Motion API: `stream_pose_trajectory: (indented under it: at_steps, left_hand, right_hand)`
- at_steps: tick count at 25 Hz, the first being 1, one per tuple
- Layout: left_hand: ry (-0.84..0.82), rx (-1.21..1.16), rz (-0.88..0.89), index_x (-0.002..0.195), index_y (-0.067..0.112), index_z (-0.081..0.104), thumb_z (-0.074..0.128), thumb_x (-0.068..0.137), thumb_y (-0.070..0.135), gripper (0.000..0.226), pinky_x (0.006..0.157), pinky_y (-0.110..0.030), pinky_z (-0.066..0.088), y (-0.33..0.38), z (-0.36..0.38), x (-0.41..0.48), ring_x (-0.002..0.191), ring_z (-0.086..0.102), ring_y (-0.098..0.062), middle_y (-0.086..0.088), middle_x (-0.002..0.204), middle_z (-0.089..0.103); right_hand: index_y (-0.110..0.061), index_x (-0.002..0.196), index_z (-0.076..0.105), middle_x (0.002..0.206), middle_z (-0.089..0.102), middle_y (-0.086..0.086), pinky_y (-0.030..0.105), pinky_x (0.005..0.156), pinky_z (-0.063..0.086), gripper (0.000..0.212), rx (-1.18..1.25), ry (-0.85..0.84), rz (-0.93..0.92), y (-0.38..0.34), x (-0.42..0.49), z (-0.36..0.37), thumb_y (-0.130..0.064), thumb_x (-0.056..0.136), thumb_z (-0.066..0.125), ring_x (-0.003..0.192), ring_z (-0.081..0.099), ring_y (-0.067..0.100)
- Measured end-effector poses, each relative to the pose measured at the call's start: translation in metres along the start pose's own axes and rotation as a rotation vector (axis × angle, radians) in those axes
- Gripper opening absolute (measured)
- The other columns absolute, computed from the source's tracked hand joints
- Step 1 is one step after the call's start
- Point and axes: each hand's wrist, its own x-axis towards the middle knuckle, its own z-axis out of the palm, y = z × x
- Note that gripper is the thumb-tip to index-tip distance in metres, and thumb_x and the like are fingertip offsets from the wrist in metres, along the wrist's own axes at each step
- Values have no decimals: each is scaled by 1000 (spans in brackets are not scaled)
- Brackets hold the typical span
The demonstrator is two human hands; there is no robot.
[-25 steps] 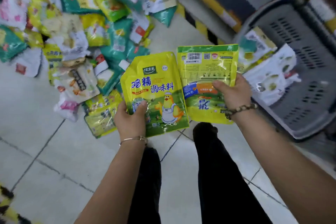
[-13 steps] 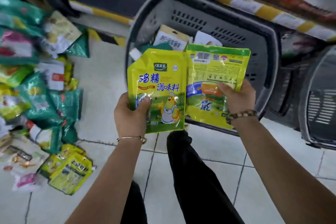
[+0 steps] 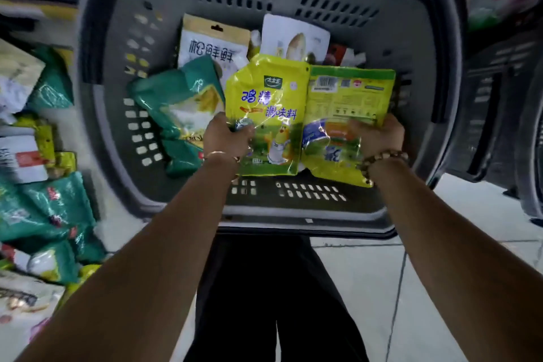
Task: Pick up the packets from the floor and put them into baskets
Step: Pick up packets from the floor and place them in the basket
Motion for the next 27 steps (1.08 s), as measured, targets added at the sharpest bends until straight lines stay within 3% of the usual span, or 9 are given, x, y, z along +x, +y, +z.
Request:
stream_pose_trajectory:
  at_steps: [5, 10, 12, 14, 17, 20, 24, 27]
  left_hand:
    - [-84, 382, -10, 102, 4, 61, 65, 80, 36, 39, 68, -31, 36, -20, 22, 18, 99, 60, -36, -20, 105, 64]
    - [-65, 230, -25, 117, 8, 51, 74, 74, 33, 55, 75, -33, 41, -15, 13, 3, 101, 59, -32, -14, 112, 61]
    - [89, 247, 143, 134, 12, 38, 79, 68, 28, 79, 90, -42, 42, -14, 5, -12, 115, 50, -34, -16, 128, 48]
    - [158, 496, 473, 143, 14, 29, 80, 65, 33, 95, 104, -50, 31, -8, 6, -22, 132, 33, -37, -19, 145, 30]
    - [-19, 806, 735, 150, 23, 8, 73, 73, 44, 103, 113, -52, 4, 8, 25, -19, 144, 0, -33, -12, 157, -3]
    - [-90, 930, 727, 149, 24, -9, 70, 80, 34, 105, 114, -51, -2, 19, 48, -12, 143, -14, -31, -11, 155, -18]
    - [-84, 968, 662, 149, 20, -10, 64, 86, 24, 97, 114, -51, 1, 28, 56, -6, 143, -15, -34, -14, 155, -18]
    - [-71, 991, 645, 149, 17, -7, 52, 91, 14, 83, 114, -53, 2, 38, 62, -4, 143, -13, -35, -16, 155, -15]
  right_hand:
    - [-10, 122, 59, 127, 58, 12, 23, 83, 38, 41, -238, -73, -4, 12, 23, 20, -24, 84, 66, 119, 51, 29]
    - [-8, 128, 46, 125, 57, 10, 26, 85, 41, 62, -171, -74, 56, 22, 21, 25, -26, 76, 74, 114, 53, 26]
    - [-14, 135, 35, 130, 52, 5, 21, 86, 40, 82, -150, -63, -67, 28, 13, 18, -24, 68, 81, 111, 53, 18]
    - [-23, 142, 27, 143, 35, 9, 20, 85, 35, 93, -332, -85, -193, 34, 3, 14, -28, 67, 82, 119, 47, 23]
    - [-30, 147, 15, 155, 0, 9, 36, 102, 35, 104, -619, -200, -265, 37, -2, 21, -39, 66, 80, 139, 21, 31]
    - [-26, 148, -7, 154, -23, 0, 47, 113, 11, 118, -763, -236, -446, 29, -1, 37, -38, 68, 79, 144, -9, 27]
    - [-25, 147, -15, 155, -23, 1, 48, 112, -4, 117, -820, -275, -624, 22, 5, 50, -44, 72, 73, 143, -15, 27]
    - [-34, 146, -15, 155, -23, -3, 49, 113, -1, 114, -874, -340, -648, 12, 15, 58, -41, 74, 73, 143, -15, 29]
